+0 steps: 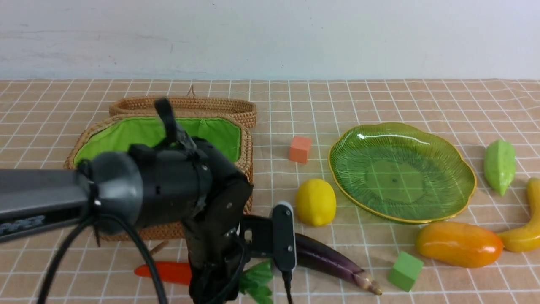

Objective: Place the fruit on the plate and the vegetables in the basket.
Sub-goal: Use the left arm to grab a carrot and put it into the left basket, then use the left arm to grab an eggplant and put it into the left basket

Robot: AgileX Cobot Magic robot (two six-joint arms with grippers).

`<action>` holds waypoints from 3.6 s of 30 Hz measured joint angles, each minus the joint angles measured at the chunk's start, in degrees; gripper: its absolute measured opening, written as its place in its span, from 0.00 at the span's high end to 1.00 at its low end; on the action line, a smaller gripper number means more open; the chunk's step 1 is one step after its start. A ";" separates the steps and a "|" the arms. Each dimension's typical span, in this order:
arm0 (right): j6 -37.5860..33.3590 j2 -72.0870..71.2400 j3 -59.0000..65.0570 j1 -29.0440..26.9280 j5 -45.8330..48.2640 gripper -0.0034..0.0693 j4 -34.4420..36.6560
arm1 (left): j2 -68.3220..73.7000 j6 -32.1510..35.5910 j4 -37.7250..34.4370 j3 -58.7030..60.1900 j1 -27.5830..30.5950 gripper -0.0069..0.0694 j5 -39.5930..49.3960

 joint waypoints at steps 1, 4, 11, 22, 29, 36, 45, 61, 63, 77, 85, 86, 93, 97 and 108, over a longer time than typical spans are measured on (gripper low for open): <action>0.00 0.00 0.00 0.00 -0.27 0.83 0.00 | -2.36 -1.50 -0.10 -1.27 -0.54 0.40 1.18; 0.00 0.00 0.00 0.00 -1.80 0.83 -0.22 | -9.88 -6.70 3.60 -5.33 -1.47 0.40 1.70; 0.00 0.00 0.00 0.00 -3.30 0.83 -1.12 | -13.49 -13.98 20.58 -8.57 4.95 0.40 -6.90; 0.00 0.00 0.00 0.00 -3.30 0.83 -1.48 | -3.69 -18.63 23.11 -8.51 15.75 0.26 -15.60; 0.32 0.00 0.00 0.00 -3.19 0.82 -3.23 | -5.24 -21.79 17.23 -8.51 15.70 0.06 -11.42; 9.93 0.00 0.00 0.00 -2.11 0.82 -11.10 | -8.36 -27.70 -1.83 -9.10 8.36 0.45 -6.05; 11.25 0.00 0.00 0.13 1.28 0.82 -12.77 | 6.57 -8.00 -14.13 -22.74 -4.95 0.85 11.14; 11.25 0.00 0.00 0.13 4.36 0.81 -11.33 | 25.33 9.10 -13.05 -29.66 -7.39 0.21 -4.64; 11.25 0.00 0.00 0.13 4.38 0.81 -11.33 | 26.59 9.70 -13.16 -29.80 -7.39 0.25 -4.75; 11.42 0.00 0.00 0.13 4.08 0.80 -12.34 | 21.54 3.04 -10.65 -31.88 -10.14 0.54 3.21; 15.84 0.00 0.00 0.13 -0.87 0.79 -18.25 | 14.74 -1.09 -9.13 -38.71 -12.60 0.54 -9.32; 16.95 0.00 0.00 0.13 -1.20 0.79 -19.16 | 15.29 -1.40 -9.14 -38.98 -12.35 0.54 -11.99; 19.99 0.00 0.00 0.13 -1.62 0.79 -20.62 | 24.31 -2.11 -9.14 -41.82 -11.43 0.54 -28.18; 19.99 0.00 0.00 0.13 0.39 0.79 -20.56 | 26.37 -2.17 -8.80 -43.70 -11.43 0.54 -22.00; 19.68 0.00 0.00 0.13 -0.43 0.79 -20.56 | 9.07 -16.07 14.59 -43.58 -5.90 0.55 9.93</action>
